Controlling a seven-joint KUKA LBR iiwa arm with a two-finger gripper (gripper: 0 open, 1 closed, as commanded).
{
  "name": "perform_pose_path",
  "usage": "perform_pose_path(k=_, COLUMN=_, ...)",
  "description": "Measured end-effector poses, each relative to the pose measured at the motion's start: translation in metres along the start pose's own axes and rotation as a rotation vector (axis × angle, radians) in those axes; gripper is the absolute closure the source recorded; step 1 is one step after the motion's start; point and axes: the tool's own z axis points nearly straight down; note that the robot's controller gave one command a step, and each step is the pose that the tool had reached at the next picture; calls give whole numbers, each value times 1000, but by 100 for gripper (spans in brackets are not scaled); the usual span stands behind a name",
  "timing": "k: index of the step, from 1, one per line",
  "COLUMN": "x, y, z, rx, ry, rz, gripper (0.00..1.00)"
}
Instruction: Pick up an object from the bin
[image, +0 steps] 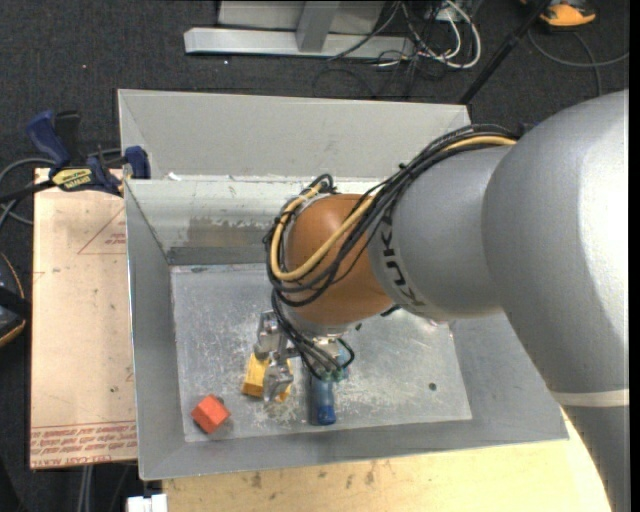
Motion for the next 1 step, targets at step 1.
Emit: perform_pose_path(k=1, x=-13, y=-14, z=-147, rx=2, ry=8, rz=11, gripper=100)
